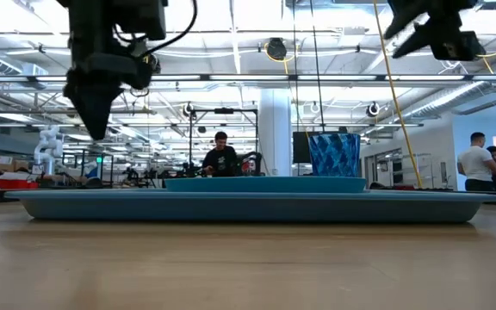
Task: Pick and place plate/cup/fork/spoon on tray
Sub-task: Put the brown fork on the blue tray to the left of the blue plate
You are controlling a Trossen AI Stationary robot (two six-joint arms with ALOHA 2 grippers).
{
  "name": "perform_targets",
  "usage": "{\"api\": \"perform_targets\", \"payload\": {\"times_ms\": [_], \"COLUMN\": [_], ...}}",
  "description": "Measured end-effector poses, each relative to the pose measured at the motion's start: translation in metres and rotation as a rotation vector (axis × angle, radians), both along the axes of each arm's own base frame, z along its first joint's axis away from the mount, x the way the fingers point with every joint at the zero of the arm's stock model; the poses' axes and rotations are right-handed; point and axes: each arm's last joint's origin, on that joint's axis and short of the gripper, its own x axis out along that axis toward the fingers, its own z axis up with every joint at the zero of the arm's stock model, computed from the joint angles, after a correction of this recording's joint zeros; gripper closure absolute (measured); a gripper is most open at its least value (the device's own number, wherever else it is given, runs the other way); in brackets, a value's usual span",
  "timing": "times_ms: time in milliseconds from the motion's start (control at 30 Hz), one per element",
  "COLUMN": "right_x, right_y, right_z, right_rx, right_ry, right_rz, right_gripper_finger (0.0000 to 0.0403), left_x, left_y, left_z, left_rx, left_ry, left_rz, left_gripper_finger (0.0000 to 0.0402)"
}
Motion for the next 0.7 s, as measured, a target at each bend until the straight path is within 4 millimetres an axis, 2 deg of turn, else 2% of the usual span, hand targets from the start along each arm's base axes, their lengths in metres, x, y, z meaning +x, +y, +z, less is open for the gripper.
{"api": "perform_targets", "payload": {"times_ms": [133,333,533,700], "right_x": [0.004,0.004,0.004,0.004], "right_y": [0.001,0.0,0.0,0.002], "right_z": [0.005,0.005,0.005,0.006], "right_rx": [0.051,0.046,0.068,0.091], "right_ry": [-0.063,-0.082,-0.087,-0.094], "right_rz": [-0.031,-0.092,-0.11,-0.116], "right_gripper_finger": [0.0275,0.0275,0.0275,0.0275], "left_x": [-0.015,-0.032,-0.056,-0.073], "left_y": [0.023,0.071,0.122,0.153], "left_z": [0.005,0.001,-0.003,-0.014], "left_rx": [0.03,0.04,0.076,0.04], "left_ry": [0.063,0.12,0.097,0.088], "left_rz": [0.087,0.232,0.511,0.696], "left_gripper_finger": [0.0325,0.0308,0.0238,0.018]}}
